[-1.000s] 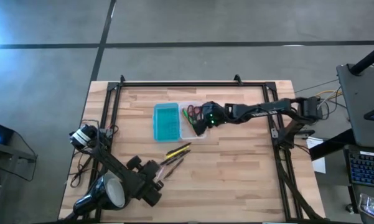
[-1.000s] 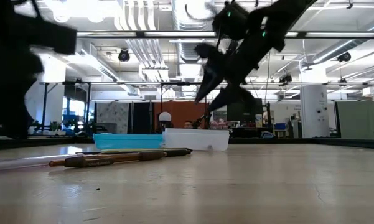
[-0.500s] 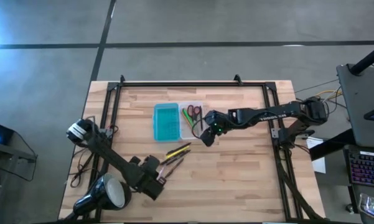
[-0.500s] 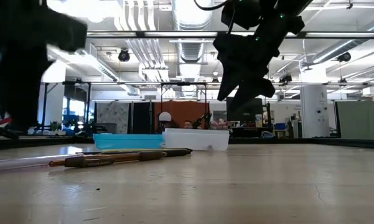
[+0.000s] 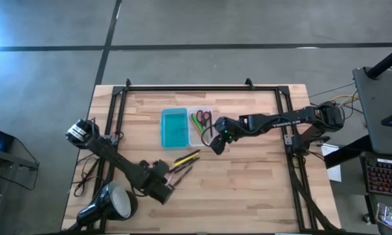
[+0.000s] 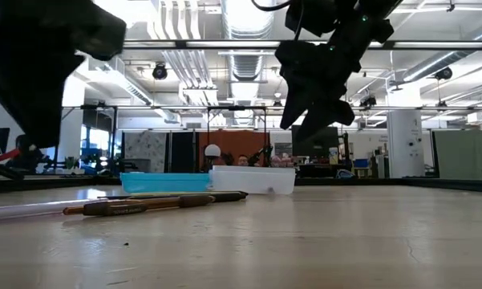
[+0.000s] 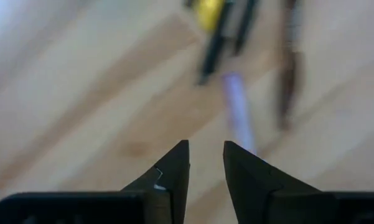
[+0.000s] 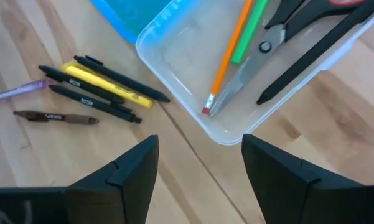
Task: Pick & place school supplies into a supply box
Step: Put the purple pen into the blue supply box
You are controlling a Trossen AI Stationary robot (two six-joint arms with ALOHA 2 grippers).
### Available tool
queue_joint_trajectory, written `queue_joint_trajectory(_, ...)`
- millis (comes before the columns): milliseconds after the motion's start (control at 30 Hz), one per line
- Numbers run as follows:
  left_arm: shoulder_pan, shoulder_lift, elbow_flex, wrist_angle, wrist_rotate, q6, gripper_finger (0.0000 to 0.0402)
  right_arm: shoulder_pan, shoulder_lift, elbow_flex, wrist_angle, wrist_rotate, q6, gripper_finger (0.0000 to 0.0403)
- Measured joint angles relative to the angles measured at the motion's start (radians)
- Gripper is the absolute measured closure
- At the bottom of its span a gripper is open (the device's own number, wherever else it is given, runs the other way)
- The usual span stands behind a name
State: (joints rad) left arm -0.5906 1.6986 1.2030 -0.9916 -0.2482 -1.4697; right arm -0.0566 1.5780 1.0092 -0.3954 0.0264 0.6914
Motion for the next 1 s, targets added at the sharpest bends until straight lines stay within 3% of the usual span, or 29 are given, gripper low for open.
queue_joint_trajectory(133, 0.046, -0.003, -0.056, 0.224, 0.129, -0.031, 0.0315, 0.0, 0.0, 0.0, 0.0, 0.0, -0.001, 0.0181)
queue_joint_trajectory(233, 0.072, 0.002, -0.102, 0.291, 0.179, -0.016, 0.0315, 0.0, 0.0, 0.0, -0.001, 0.0, -0.003, 0.0181)
queue_joint_trajectory(467, 0.08, 0.002, -0.123, 0.18, 0.156, 0.006, 0.0314, 0.0, 0.0, 0.0, -0.02, 0.0, -0.004, 0.0181)
queue_joint_trajectory(700, 0.081, 0.003, -0.125, 0.21, 0.152, 0.002, 0.0309, 0.0, 0.0, 0.0, -0.02, 0.0, -0.006, 0.0182)
queue_joint_trajectory(1000, 0.081, 0.016, -0.128, 0.278, 0.15, 0.029, 0.0255, 0.0, 0.0, 0.0, -0.019, 0.0, -0.006, 0.0181)
